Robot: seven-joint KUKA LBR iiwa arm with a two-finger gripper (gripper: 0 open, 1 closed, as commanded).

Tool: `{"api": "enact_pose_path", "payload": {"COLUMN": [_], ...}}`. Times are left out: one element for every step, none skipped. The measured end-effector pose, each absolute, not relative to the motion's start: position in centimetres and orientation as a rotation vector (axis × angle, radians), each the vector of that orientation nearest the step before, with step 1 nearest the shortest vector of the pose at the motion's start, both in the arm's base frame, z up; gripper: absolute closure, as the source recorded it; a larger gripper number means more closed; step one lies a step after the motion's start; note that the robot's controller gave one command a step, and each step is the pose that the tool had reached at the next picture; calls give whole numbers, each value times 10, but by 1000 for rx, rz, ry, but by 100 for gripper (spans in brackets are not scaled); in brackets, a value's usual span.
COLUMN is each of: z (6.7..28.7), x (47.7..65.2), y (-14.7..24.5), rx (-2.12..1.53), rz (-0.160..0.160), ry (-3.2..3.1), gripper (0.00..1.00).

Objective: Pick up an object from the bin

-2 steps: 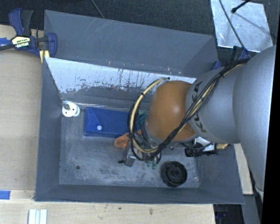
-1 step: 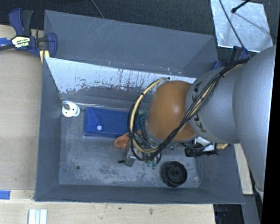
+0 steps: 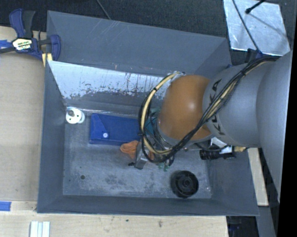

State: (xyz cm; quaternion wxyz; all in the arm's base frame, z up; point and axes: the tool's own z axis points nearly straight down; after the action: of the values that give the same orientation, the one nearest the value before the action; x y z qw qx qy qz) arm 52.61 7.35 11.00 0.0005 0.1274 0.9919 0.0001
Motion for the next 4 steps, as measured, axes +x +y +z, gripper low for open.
{"api": "enact_pose_path", "payload": {"z": [116, 94, 115, 266], "x": [528, 544, 533, 539], "y": [74, 85, 78, 104], "rx": [404, 324, 305, 325], "rz": [1, 2, -4, 1], "ry": [3112, 3118, 3137, 3123], "gripper": [100, 100, 100, 100]}}
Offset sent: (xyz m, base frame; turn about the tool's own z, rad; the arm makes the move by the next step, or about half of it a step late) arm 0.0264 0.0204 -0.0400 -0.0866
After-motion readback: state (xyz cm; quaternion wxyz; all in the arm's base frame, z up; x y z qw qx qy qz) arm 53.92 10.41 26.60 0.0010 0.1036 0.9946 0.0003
